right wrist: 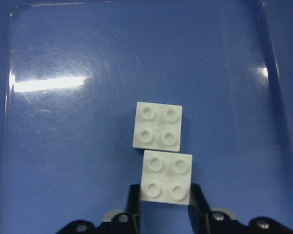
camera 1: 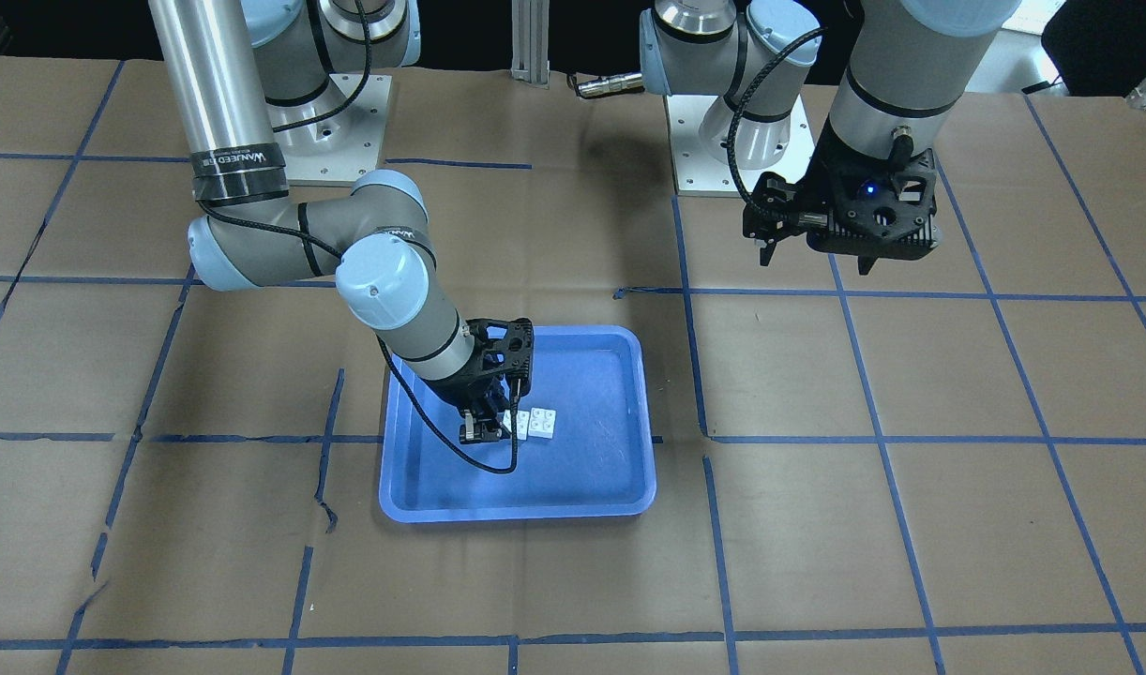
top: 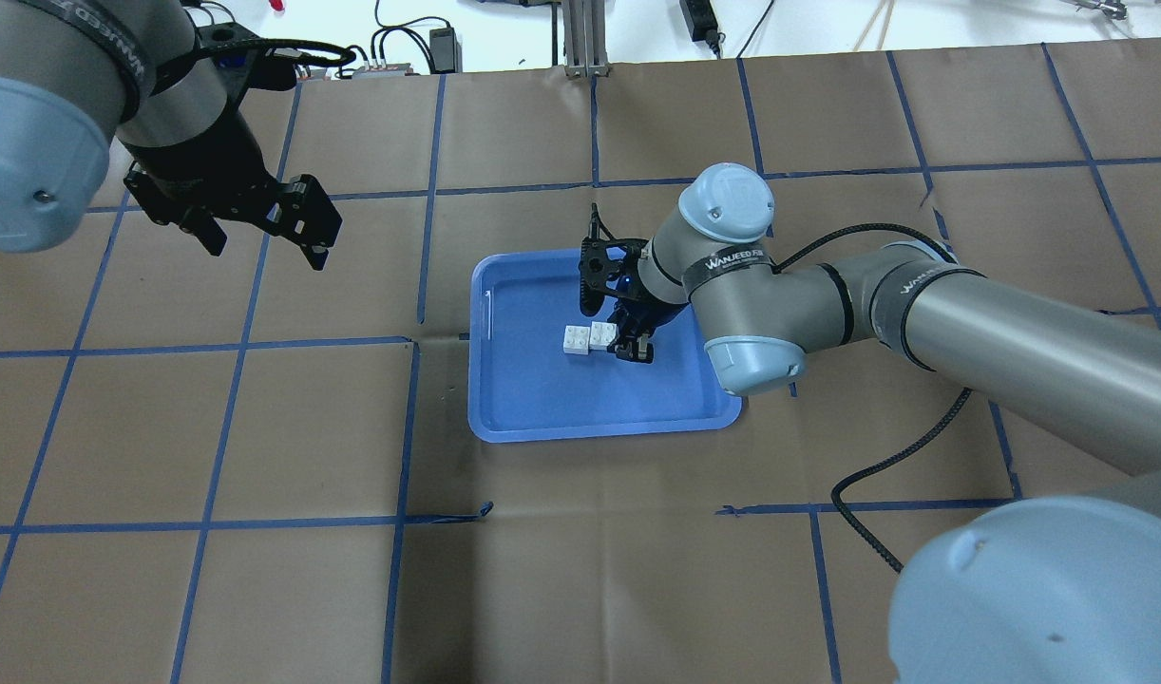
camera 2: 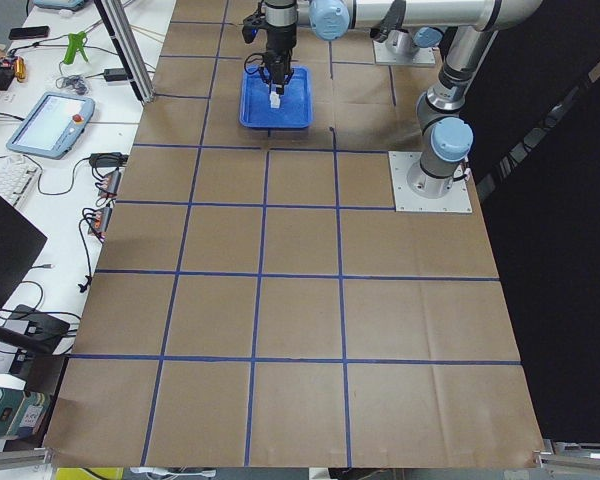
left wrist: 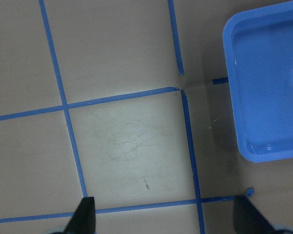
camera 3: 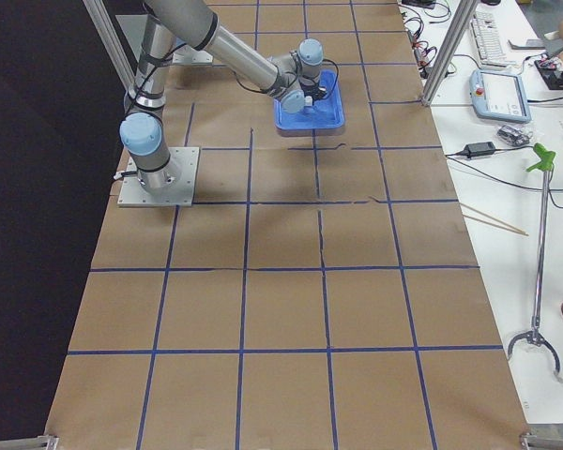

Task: Assemble white blocks and place on blue tray

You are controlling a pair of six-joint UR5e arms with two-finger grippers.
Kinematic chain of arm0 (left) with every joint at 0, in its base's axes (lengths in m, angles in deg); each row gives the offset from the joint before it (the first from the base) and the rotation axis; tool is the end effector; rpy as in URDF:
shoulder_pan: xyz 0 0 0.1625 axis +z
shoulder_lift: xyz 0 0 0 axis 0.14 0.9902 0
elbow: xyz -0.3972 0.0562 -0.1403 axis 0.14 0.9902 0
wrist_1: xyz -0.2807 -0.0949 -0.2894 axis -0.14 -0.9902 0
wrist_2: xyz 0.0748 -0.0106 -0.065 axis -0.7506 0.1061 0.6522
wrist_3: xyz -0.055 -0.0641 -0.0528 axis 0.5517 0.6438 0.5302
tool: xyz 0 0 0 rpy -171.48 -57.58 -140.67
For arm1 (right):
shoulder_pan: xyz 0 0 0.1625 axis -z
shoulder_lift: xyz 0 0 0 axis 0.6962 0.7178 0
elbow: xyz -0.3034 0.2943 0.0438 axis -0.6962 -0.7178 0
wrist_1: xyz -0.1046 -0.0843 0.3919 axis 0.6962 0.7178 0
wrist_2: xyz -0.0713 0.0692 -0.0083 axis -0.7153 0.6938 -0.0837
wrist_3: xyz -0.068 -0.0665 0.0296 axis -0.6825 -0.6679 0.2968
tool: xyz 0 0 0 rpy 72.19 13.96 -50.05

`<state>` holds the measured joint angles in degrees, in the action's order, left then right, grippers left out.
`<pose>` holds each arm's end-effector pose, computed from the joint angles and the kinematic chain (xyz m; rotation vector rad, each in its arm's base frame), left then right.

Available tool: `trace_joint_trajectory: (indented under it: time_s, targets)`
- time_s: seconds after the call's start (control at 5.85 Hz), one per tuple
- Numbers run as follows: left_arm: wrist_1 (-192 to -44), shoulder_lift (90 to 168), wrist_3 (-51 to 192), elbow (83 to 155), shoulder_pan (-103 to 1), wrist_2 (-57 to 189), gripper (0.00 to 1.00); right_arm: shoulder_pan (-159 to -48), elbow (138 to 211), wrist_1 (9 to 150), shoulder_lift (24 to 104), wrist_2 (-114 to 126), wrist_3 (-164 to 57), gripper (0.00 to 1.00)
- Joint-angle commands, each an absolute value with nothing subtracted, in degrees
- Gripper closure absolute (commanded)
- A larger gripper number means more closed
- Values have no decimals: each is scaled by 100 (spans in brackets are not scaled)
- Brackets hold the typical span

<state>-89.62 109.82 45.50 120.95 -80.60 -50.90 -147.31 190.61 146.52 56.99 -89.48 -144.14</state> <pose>-0.1124 -0.4961 0.4644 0.2357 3.0424 0.0435 0.2914 -0.5254 0.1788 -2.0303 2.0930 -0.4092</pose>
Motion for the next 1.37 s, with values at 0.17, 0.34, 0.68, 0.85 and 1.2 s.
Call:
trace_joint_trajectory:
  time_s: [0.17,0.34,0.68,0.85,1.2]
  targets:
    - [-8962,10963,4529,12110,-8064,-5106,1,-14731,19075,14663,5701,-8949,-14408,64]
    - [-8980,10902,4520,12171,-8064,-5115,1,-14731,19075,14663,5701,-8949,-14390,64]
    - [-8962,10928,4520,12162,-8064,-5124,1,-14731,19075,14663,5701,-8940,-14373,64]
    - [-8962,10919,4520,12110,-8055,-5124,1,-14740,19075,14663,5692,-8940,-14381,64]
    - [-9024,10849,4520,12154,-8063,-5124,1,-14740,19075,14663,5692,-8931,-14373,63]
